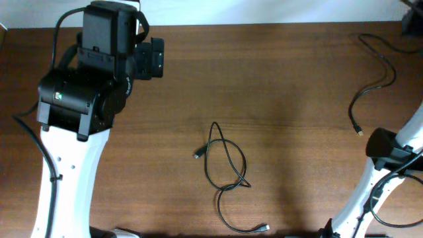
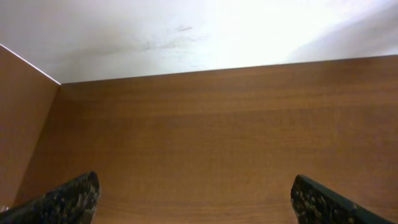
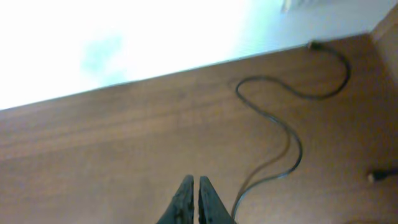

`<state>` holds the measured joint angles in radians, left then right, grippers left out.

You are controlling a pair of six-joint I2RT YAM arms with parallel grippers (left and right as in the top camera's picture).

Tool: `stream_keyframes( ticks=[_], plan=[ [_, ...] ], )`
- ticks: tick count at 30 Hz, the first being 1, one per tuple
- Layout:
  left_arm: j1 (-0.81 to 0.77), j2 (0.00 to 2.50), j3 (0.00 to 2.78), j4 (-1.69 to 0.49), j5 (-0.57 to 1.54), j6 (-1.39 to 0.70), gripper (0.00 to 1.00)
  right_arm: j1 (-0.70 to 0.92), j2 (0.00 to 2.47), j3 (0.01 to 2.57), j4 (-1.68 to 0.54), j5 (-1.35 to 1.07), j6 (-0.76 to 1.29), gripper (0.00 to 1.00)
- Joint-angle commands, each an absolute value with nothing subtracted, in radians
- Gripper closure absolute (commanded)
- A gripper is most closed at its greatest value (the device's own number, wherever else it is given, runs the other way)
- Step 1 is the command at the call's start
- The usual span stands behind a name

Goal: Untangle cables

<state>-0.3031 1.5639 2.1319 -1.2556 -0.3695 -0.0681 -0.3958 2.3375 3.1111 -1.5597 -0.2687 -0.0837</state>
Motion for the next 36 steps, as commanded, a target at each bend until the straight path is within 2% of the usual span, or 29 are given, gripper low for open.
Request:
stream_keyframes(
  ticks=[1,2,5,6,8,9,13,14,15,22,27,28,29,30,31,36],
  plan=[
    [-0.299,1.563,2.142,-1.251,-0.361,-0.074,0.01,-0.406,2.366,3.112,-1.469,-0.268,-0.319,0.85],
    [-0.299,1.565,2.142,-1.255,-0.361,-0.074,0.01,-0.406,2.388,3.112,-1.446,-0.344,-0.499,0.78],
    [-0.299,1.571,2.142,-1.271,-0.362,-0.073,0.01,-0.413,2.453,3.112,-1.421,-0.418,-0.706,0.77],
    [-0.298,1.571,2.142,-1.273,-0.366,-0.073,0.01,-0.415,2.481,3.112,-1.42,-0.445,-0.751,0.66],
    [-0.298,1.571,2.142,-1.273,-0.433,-0.073,0.01,-0.418,2.547,3.112,-1.417,-0.448,-0.84,0.51],
    [-0.298,1.571,2.142,-1.274,-0.452,-0.073,0.01,-0.419,2.577,3.112,-1.415,-0.448,-0.859,0.44],
    [-0.298,1.571,2.142,-1.273,-0.453,-0.074,0.01,-0.469,2.736,3.112,-1.386,-0.419,-0.86,0.42],
    [-0.298,1.571,2.142,-1.273,-0.453,-0.074,0.01,-0.486,2.773,3.112,-1.381,-0.418,-0.859,0.36],
    [-0.298,1.571,2.142,-1.271,-0.453,-0.074,0.01,-0.514,2.83,3.112,-1.377,-0.418,-0.853,0.01],
    [-0.298,1.571,2.142,-1.243,-0.449,-0.075,0.01,-0.588,2.989,3.097,-1.327,-0.44,-0.853,0.01],
    [-0.299,1.571,2.142,-1.253,-0.442,-0.082,0.01,-0.588,3.0,2.992,-1.288,-0.461,-0.854,0.01],
    [-0.299,1.571,2.142,-1.258,-0.43,-0.083,0.01,-0.588,3.0,2.965,-1.275,-0.46,-0.854,0.05],
    [-0.298,1.571,2.142,-1.259,-0.43,-0.085,0.01,-0.588,3.0,2.949,-1.273,-0.461,-0.858,0.28],
    [-0.299,1.571,2.142,-1.259,-0.43,-0.085,0.01,-0.588,3.0,2.944,-1.27,-0.461,-0.857,0.7],
    [-0.299,1.571,2.142,-1.259,-0.43,-0.085,0.01,-0.588,3.0,2.944,-1.269,-0.464,-0.851,0.96],
    [-0.298,1.571,2.142,-1.274,-0.43,-0.085,0.01,-0.587,2.883,2.968,-1.336,-0.573,-0.689,0.96]
  ],
)
